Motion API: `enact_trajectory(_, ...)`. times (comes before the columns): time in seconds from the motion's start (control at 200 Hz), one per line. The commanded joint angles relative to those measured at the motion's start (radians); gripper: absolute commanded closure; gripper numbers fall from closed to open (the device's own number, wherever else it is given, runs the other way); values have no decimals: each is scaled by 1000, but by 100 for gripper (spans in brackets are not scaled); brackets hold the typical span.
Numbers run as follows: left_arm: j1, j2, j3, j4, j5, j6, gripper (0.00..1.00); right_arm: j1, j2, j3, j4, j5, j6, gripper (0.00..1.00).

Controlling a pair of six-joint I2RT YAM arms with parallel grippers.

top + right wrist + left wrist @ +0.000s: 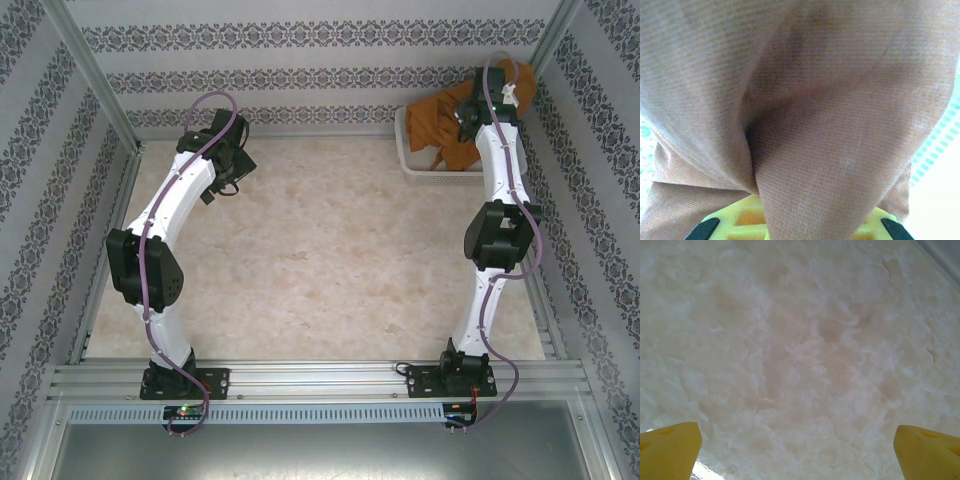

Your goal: Roll up the long pants

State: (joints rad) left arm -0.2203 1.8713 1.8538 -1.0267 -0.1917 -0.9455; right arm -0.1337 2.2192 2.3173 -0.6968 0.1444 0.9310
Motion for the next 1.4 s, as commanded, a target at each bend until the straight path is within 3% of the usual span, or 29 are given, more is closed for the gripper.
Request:
enact_trajectory(0.0,18,-10,6,-23,-19,31,1,-4,-5,102,184,82,63,100)
enact_trajectory(0.175,25,-5,4,-10,-8,43,1,-3,56,186,206,61,156,100)
enact_trajectory(0.47,31,2,-4,2,14,60,1,15,-8,34,194,136,228,100)
enact_trajectory(0.859,34,1,-51,55,99,54,1,50,-15,54,-201,169,227,100)
enact_trajectory(1.064,34,-3,-71,67,136,60,1,51,94,177,-374,89,217,100)
enact_trajectory(1.094,34,-5,-73,68,136,60,1,50,101,177,-374,80,214,95)
enact_trajectory(1.119,34,-8,-74,69,138,62,1,50,105,175,-371,75,213,69)
enact_trajectory(1.124,34,-8,-74,69,137,62,1,50,105,175,-371,75,213,69)
enact_trajectory(1.129,33,-9,-74,68,138,63,1,50,107,173,-370,75,212,59)
enact_trajectory(1.134,34,-10,-74,69,138,64,1,50,107,173,-370,75,212,59)
enact_trajectory(1.169,33,-15,-75,69,140,69,0,45,115,172,-356,58,202,22)
enact_trajectory(1.194,33,-20,-77,70,139,72,0,41,123,177,-347,42,199,5)
enact_trajectory(1.294,35,-31,-67,65,145,96,0,15,171,250,-350,-25,175,2)
enact_trajectory(1.399,36,-34,-50,49,146,119,0,6,189,343,-386,3,92,2)
